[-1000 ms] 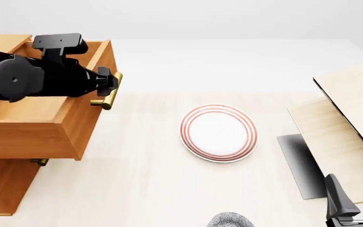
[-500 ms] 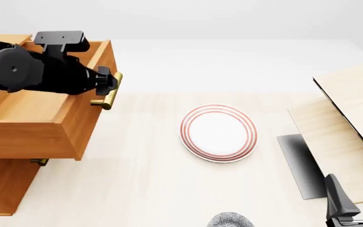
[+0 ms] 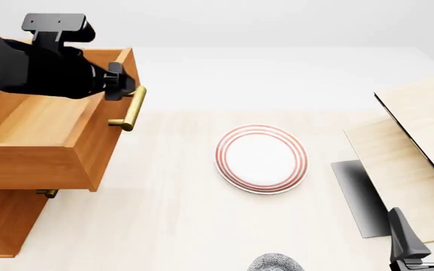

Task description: Open the top drawer of the cabinet and put the bowl in it.

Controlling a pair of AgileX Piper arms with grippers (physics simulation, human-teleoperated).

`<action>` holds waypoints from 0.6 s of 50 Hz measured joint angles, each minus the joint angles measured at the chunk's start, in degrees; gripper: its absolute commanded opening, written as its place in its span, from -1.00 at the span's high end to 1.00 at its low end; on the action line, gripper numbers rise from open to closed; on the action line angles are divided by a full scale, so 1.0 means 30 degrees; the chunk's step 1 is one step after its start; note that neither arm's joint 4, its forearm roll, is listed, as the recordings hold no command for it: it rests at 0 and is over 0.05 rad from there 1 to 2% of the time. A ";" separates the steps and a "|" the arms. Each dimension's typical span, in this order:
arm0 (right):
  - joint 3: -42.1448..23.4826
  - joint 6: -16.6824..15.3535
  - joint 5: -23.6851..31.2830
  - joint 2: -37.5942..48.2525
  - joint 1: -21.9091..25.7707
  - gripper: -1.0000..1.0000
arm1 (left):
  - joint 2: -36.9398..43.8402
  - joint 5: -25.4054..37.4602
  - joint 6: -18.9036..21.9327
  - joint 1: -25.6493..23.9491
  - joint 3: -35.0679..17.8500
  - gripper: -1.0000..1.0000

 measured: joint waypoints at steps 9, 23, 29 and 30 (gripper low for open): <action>0.0000 0.0000 0.0000 0.0000 0.0000 -1.00 | -0.0416 0.0449 0.0388 -0.0109 -0.0491 -1.00; 0.0000 -0.0001 0.0000 0.0000 0.0000 -1.00 | -0.1205 0.1244 0.1030 -0.0211 -0.1050 -1.00; 0.0000 -0.0001 0.0000 0.0000 0.0000 -1.00 | -0.1611 0.1493 0.1235 -0.0279 -0.1131 -1.00; 0.0000 -0.0001 0.0000 0.0000 0.0000 -1.00 | -0.1672 0.1524 0.1253 -0.0308 -0.1142 -1.00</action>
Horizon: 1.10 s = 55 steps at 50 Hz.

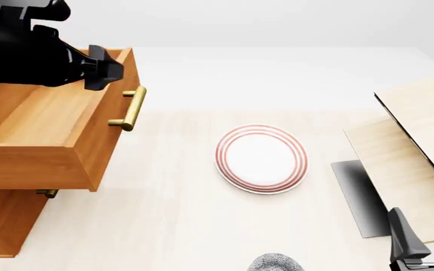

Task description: Open the top drawer of the cabinet and put the bowl in it.

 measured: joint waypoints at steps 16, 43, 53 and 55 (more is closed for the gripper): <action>-0.0168 -0.0002 0.0098 0.0065 -0.0117 -1.00 | -0.0919 -0.0129 0.0083 -0.0811 0.0542 -1.00; -0.0082 -0.0002 0.0033 0.0043 -0.0168 -1.00 | -0.2021 -0.1510 0.0223 -0.3652 0.2429 -1.00; -0.0036 -0.0002 0.0015 0.0017 -0.0171 -1.00 | -0.1942 -0.2336 0.0223 -0.4752 0.3220 -1.00; -0.0030 -0.0002 0.0014 0.0013 -0.0171 -1.00 | -0.1903 -0.2537 0.0225 -0.4965 0.3424 -1.00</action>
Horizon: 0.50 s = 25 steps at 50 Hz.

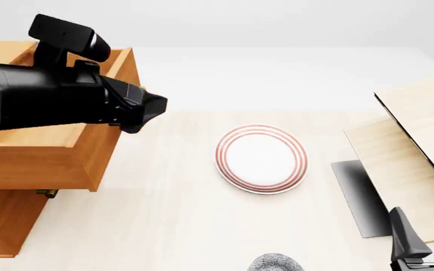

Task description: Open the top drawer of the cabinet and put the bowl in it.

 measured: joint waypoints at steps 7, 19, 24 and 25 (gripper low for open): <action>0.0015 0.0000 -0.0005 -0.0009 -0.0001 -1.00 | 0.0207 -0.0702 0.0131 -0.0640 0.0782 -1.00; 0.0026 0.0000 -0.0010 -0.0014 -0.0003 -1.00 | 0.0397 -0.1709 0.0635 -0.1272 0.2008 -1.00; 0.0028 0.0000 -0.0011 -0.0015 -0.0004 -1.00 | 0.0439 -0.2055 0.0815 -0.1521 0.2451 -1.00; 0.0029 0.0000 -0.0011 -0.0015 -0.0004 -1.00 | 0.0445 -0.2124 0.0842 -0.1579 0.2539 -1.00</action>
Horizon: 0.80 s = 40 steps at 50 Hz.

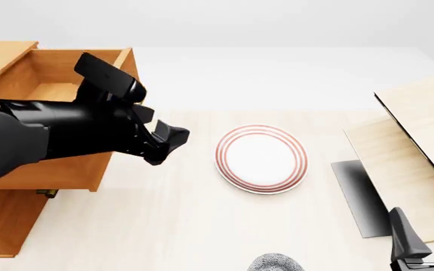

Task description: Open the top drawer of the cabinet and put the bowl in it.

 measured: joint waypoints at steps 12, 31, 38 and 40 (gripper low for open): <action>0.0002 0.0000 -0.0001 0.0000 0.0000 -1.00 | 0.0274 -0.1086 -0.0049 -0.0977 0.1104 -1.00; 0.0002 -0.0001 -0.0001 -0.0001 0.0001 -1.00 | 0.1072 -0.3537 -0.1029 -0.1980 0.3478 -1.00; 0.0003 0.0000 -0.0001 -0.0001 0.0000 -1.00 | 0.1509 -0.4291 -0.1533 -0.2418 0.4072 -1.00; 0.0003 0.0000 -0.0001 -0.0001 0.0000 -1.00 | 0.1623 -0.4472 -0.1676 -0.2539 0.4213 -1.00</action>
